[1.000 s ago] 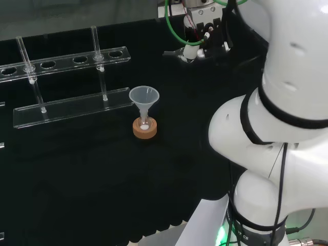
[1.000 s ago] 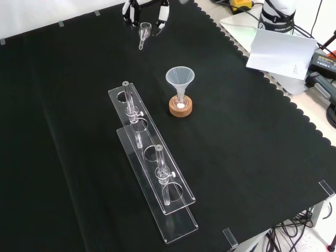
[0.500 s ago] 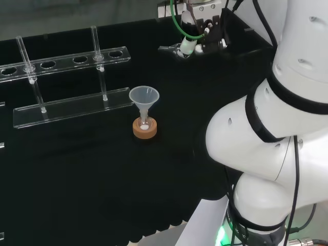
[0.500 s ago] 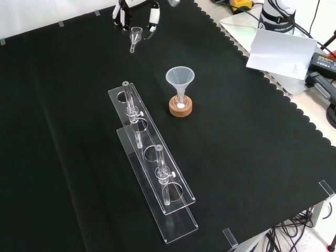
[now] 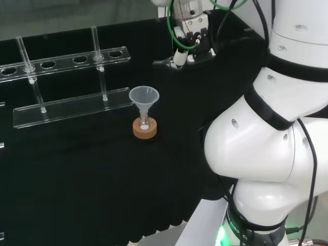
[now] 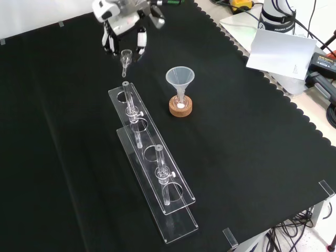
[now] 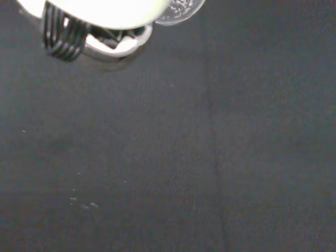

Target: Put the weighing funnel back on the table.

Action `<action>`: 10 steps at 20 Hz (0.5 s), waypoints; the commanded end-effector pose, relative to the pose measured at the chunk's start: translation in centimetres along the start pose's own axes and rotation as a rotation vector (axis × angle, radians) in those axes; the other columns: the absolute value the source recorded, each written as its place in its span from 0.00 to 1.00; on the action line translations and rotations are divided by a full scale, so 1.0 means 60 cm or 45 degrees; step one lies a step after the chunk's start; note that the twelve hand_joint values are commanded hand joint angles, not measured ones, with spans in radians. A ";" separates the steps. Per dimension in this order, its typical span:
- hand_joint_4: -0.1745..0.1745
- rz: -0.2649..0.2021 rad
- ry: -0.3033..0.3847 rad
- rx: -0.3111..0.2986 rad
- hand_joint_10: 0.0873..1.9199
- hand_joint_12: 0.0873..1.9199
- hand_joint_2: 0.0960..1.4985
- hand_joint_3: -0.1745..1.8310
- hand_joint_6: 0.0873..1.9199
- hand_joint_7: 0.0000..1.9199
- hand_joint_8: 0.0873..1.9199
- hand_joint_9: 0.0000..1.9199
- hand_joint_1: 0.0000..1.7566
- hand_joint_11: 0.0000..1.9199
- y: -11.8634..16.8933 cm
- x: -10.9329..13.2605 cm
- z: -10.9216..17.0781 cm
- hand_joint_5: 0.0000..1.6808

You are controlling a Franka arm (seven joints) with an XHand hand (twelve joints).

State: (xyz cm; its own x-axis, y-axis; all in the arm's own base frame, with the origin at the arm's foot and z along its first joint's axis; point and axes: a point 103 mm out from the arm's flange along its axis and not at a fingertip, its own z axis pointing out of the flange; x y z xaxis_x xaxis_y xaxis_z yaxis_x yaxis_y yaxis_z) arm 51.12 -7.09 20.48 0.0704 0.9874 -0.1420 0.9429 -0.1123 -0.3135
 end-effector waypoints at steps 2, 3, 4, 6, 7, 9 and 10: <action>1.00 0.008 -0.077 0.024 0.00 0.42 0.39 0.36 0.00 0.39 0.31 0.63 0.66 0.57 0.068 -0.017 0.039 0.94; 1.00 0.006 -0.077 0.028 0.00 0.42 0.39 0.36 0.00 0.39 0.31 0.63 0.66 0.57 0.070 -0.016 0.043 0.94; 1.00 0.006 -0.079 0.033 0.00 0.42 0.39 0.36 0.00 0.39 0.31 0.63 0.66 0.57 0.072 -0.017 0.046 0.94; 1.00 0.004 -0.078 0.042 0.00 0.42 0.39 0.36 0.00 0.39 0.31 0.63 0.66 0.57 0.076 -0.016 0.052 0.94; 1.00 0.005 -0.074 0.045 0.00 0.42 0.39 0.36 0.00 0.39 0.31 0.63 0.66 0.57 0.078 -0.016 0.055 0.94; 1.00 0.005 -0.064 0.045 0.00 0.42 0.39 0.36 0.00 0.39 0.31 0.63 0.66 0.57 0.081 -0.018 0.062 0.94; 1.00 0.003 -0.065 0.041 0.00 0.42 0.39 0.36 0.00 0.39 0.31 0.63 0.66 0.57 0.083 -0.016 0.065 0.94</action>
State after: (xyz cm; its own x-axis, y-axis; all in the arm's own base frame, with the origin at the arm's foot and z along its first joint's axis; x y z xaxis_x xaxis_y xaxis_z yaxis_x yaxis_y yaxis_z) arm 54.34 -8.81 16.04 0.0554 0.9798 -0.1922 0.9310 -0.1202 -0.3446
